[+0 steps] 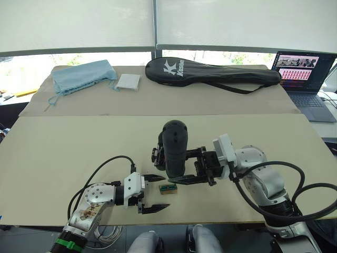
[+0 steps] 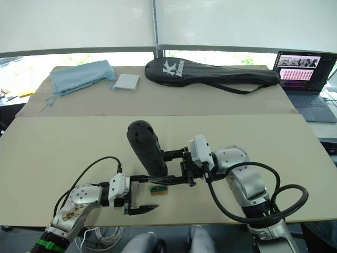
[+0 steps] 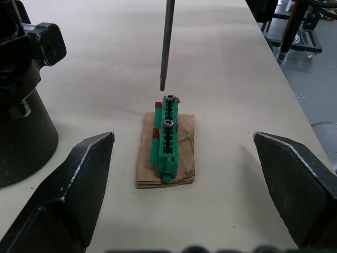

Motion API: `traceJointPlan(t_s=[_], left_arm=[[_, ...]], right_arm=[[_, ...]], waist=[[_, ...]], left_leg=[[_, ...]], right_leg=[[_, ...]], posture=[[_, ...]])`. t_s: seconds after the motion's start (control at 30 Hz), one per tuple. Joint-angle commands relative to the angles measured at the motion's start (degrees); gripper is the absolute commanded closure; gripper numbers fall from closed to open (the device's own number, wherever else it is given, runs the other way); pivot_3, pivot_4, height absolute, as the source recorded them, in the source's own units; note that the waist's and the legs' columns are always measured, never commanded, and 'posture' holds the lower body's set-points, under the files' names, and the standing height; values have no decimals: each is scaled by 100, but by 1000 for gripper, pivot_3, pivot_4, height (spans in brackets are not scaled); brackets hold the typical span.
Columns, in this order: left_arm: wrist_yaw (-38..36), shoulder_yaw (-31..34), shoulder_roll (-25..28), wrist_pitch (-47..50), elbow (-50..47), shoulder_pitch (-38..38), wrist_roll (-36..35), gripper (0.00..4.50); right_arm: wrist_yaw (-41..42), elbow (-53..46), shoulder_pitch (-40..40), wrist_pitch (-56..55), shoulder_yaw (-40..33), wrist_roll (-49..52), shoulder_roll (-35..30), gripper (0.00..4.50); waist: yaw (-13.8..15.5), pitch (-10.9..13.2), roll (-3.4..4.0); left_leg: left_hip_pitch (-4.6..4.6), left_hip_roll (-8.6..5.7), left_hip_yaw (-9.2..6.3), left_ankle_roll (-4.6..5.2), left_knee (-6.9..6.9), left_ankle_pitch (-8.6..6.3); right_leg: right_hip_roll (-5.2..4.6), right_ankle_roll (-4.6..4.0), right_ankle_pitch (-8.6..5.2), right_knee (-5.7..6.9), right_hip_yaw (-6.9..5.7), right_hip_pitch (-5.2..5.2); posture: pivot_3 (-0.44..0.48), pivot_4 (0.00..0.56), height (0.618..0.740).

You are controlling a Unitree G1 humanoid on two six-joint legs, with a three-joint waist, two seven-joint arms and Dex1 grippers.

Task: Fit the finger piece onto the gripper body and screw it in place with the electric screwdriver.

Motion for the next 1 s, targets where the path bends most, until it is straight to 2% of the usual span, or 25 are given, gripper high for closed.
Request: traceJointPlan(t_s=[0.03, 1.0], left_arm=[[40, -92, 18, 43, 161, 94, 154, 0], [113, -111, -2, 109, 58, 132, 143, 0]], right_arm=[[12, -247, -67, 38, -41, 199, 2, 2572], [-1, -275, 48, 4, 16, 117, 2, 2572]], waist=[[0, 0, 0], [0, -1, 0]], left_leg=[[0, 0, 0, 0, 0, 0], [0, 0, 0, 1, 0, -1]], right_leg=[[0, 0, 0, 0, 0, 0], [-1, 0, 0, 0, 0, 0]], posture=[[0, 150, 740], [0, 150, 740]])
